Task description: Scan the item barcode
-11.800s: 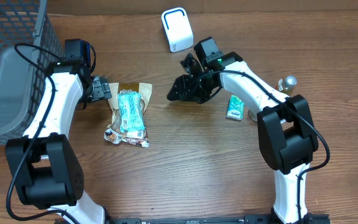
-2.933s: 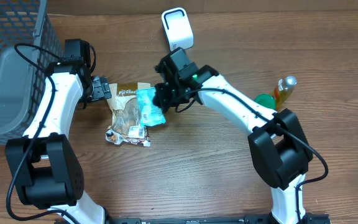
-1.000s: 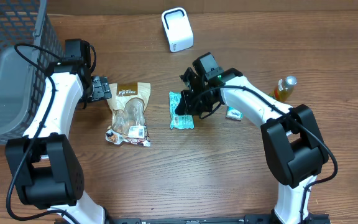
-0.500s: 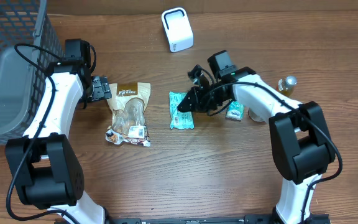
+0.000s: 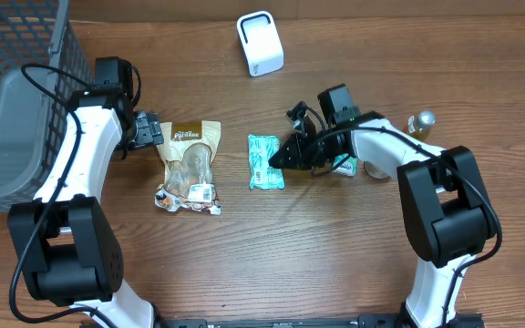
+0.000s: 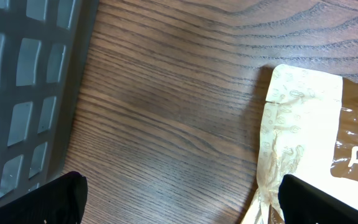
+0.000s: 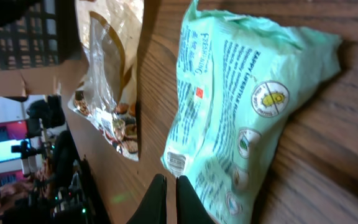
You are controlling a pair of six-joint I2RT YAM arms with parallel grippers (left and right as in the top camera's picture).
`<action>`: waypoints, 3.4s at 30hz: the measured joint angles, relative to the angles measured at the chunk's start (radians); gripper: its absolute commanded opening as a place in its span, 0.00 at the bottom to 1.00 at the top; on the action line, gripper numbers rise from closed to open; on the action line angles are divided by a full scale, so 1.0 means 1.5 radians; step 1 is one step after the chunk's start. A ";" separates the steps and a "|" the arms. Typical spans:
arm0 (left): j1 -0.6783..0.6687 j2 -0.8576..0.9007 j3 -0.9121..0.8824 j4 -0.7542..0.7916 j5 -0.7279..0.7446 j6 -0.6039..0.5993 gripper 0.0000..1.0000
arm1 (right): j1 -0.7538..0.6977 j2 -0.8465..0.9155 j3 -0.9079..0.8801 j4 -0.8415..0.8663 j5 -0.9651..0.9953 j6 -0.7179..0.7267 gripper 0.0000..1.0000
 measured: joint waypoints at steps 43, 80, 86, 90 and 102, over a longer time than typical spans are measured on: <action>0.000 0.000 0.000 0.000 0.000 0.000 0.99 | 0.039 0.115 -0.064 0.335 -0.123 0.219 0.04; 0.000 0.000 0.000 0.000 0.000 0.000 1.00 | 0.054 0.061 -0.074 0.408 0.116 0.192 0.04; 0.000 0.000 0.000 0.000 0.000 0.000 1.00 | 0.054 0.058 -0.070 0.405 0.100 0.192 0.04; 0.000 0.000 0.000 0.000 0.000 0.000 0.99 | 0.054 0.032 -0.069 0.403 0.095 0.192 0.04; 0.000 0.000 0.000 0.000 0.000 0.000 1.00 | 0.057 -0.028 -0.055 0.413 0.168 0.189 0.04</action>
